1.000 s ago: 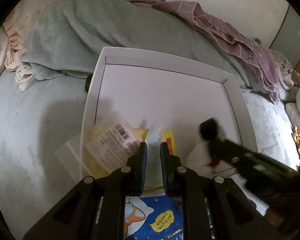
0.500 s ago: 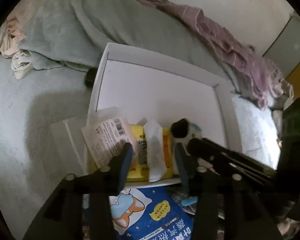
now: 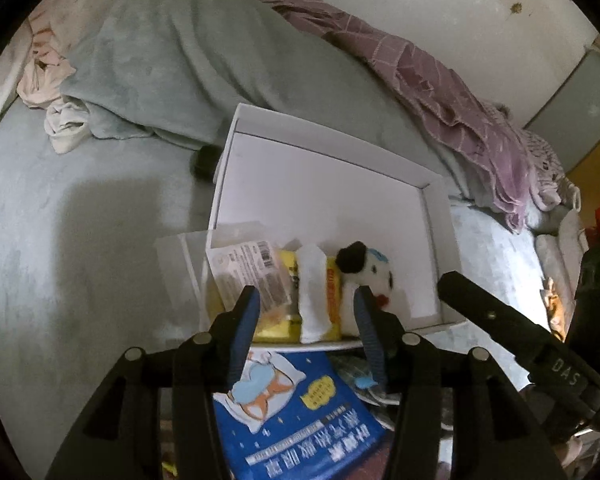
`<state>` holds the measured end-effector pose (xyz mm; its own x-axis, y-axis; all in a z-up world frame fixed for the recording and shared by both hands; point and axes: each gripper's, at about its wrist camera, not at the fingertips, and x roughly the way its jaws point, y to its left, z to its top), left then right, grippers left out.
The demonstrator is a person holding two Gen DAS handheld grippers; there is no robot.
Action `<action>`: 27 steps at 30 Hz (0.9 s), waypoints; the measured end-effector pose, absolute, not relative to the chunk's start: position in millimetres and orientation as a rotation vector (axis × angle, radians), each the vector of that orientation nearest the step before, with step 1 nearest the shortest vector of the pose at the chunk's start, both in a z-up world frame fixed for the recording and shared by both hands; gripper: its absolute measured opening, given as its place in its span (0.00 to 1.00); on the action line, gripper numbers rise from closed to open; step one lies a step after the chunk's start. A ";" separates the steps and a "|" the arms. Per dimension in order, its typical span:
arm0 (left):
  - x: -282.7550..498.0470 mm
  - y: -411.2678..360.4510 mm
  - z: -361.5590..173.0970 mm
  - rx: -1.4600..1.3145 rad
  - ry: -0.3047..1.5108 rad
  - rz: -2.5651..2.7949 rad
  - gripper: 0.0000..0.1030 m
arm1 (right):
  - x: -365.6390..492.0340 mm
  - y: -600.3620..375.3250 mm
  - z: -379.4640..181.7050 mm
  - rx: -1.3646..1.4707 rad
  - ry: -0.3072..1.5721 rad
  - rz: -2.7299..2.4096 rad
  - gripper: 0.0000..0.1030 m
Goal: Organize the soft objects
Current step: 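Set the plush dog in the tray and open the right tool, then grasp the green plaid pouch beside the tray with the right tool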
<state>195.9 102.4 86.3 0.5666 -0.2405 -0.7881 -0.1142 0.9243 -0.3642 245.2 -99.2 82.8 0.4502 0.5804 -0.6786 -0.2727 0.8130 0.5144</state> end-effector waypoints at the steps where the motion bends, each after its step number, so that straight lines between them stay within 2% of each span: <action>1: 193.3 101.3 89.5 -0.399 0.974 -0.072 0.47 | 242.5 -101.3 86.4 0.355 0.965 0.523 0.56; 4: 186.1 95.1 97.2 -0.361 0.977 -0.055 0.47 | 231.6 -107.4 95.8 0.351 0.908 0.434 0.62; 10: 178.4 84.1 100.1 -0.364 1.021 -0.082 0.47 | 201.8 -110.4 113.1 0.268 0.804 0.221 0.66; 18: 165.8 72.9 109.8 -0.281 1.037 -0.033 0.47 | 196.6 -104.3 113.8 0.290 0.953 0.323 0.66; 23: 163.1 72.2 111.8 -0.301 1.074 -0.085 0.47 | 195.8 -109.2 104.4 0.385 1.035 0.389 0.66; 27: 166.5 75.4 104.2 -0.327 1.123 -0.111 0.47 | 198.0 -102.2 95.8 0.347 1.102 0.394 0.64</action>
